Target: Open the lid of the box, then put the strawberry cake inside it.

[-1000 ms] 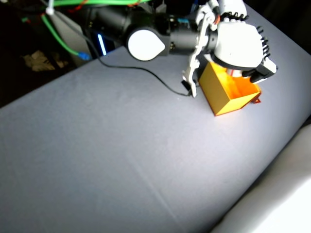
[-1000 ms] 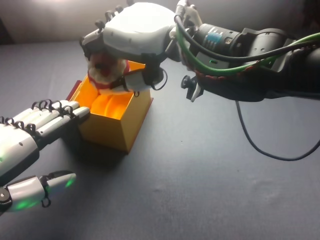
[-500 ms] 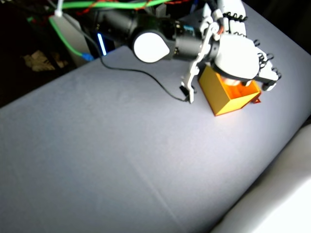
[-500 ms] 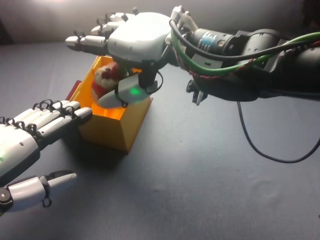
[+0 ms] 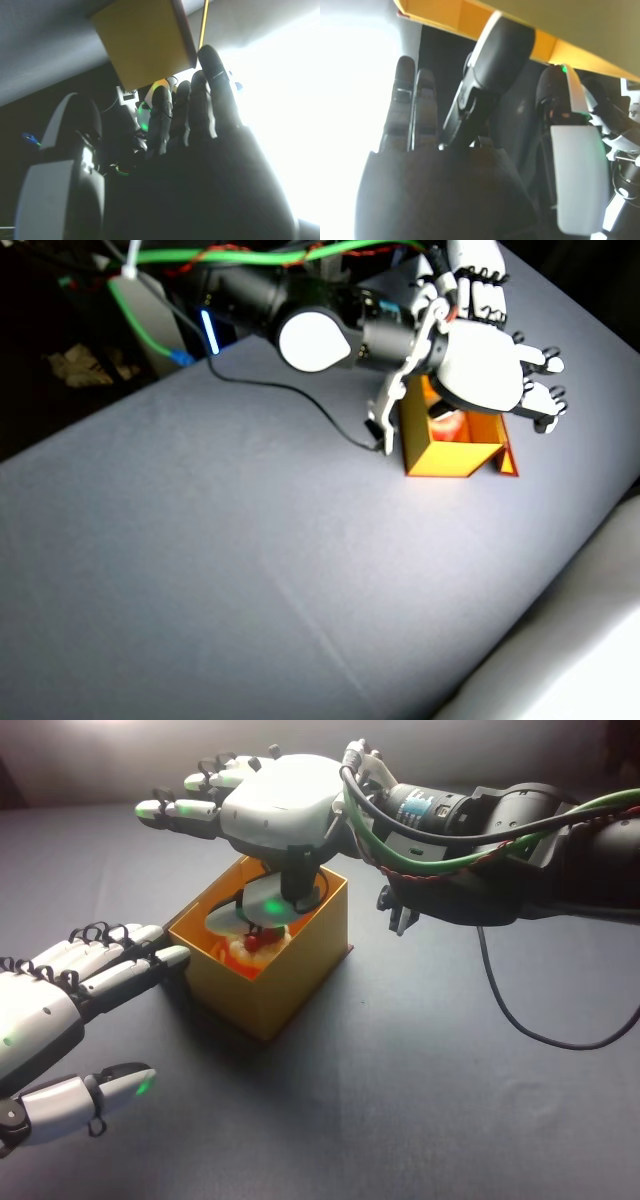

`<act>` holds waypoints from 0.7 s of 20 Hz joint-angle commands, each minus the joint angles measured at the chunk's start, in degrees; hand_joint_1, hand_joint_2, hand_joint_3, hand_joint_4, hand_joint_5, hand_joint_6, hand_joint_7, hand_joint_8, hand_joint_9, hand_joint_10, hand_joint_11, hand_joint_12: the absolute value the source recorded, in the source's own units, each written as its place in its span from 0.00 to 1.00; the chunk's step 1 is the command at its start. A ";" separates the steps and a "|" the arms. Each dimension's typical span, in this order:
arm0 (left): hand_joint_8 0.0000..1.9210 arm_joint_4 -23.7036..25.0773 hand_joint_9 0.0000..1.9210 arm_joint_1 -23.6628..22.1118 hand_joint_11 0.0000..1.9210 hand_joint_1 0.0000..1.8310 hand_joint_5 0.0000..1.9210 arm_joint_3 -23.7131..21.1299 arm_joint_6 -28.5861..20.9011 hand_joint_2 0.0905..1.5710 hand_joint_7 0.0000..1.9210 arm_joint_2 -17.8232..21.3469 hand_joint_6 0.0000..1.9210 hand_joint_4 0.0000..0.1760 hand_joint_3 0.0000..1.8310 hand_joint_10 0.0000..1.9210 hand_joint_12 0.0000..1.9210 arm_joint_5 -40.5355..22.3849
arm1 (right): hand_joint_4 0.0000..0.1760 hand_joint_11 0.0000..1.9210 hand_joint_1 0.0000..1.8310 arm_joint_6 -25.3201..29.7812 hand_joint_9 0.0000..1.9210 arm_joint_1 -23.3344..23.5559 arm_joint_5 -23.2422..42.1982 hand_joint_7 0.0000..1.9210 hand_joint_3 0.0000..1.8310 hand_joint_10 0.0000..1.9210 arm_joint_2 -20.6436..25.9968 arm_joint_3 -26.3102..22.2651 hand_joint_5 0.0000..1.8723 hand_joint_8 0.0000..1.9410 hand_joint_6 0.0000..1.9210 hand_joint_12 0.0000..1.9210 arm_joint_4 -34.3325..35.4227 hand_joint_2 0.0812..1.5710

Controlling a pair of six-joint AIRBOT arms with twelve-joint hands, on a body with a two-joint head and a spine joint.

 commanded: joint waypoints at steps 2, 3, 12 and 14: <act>0.00 -0.63 0.00 -0.20 0.00 0.31 0.08 0.15 -0.28 0.85 0.00 0.09 0.00 0.14 0.00 0.00 0.34 -7.49 | 0.51 0.00 0.23 0.34 0.00 0.42 7.33 0.00 0.00 0.00 1.77 -0.98 0.00 0.00 0.00 0.13 0.55 0.72; 0.00 -0.72 0.00 -0.20 0.00 0.31 0.09 0.09 -0.28 0.85 0.00 0.09 0.00 0.03 0.00 0.00 0.33 -7.57 | 0.38 0.00 0.23 0.37 0.00 0.42 7.87 0.00 0.00 0.00 2.52 -1.70 0.00 0.00 0.00 0.15 0.57 0.73; 0.00 -2.92 0.00 1.13 0.00 0.34 0.03 -0.98 -0.21 0.85 0.00 0.26 0.00 0.50 0.00 0.00 0.13 -11.51 | 0.05 0.00 0.28 1.49 0.00 -3.41 22.13 0.00 0.00 0.00 20.10 -16.26 0.00 0.00 0.00 0.03 -0.83 0.77; 0.00 -3.25 0.00 1.18 0.00 0.26 0.01 -1.24 -0.11 0.86 0.00 0.45 0.00 0.66 0.00 0.00 0.14 -12.97 | 0.32 0.00 0.17 1.51 0.00 -4.91 25.47 0.00 0.00 0.00 23.97 -20.01 0.00 0.00 0.00 0.00 -0.91 0.78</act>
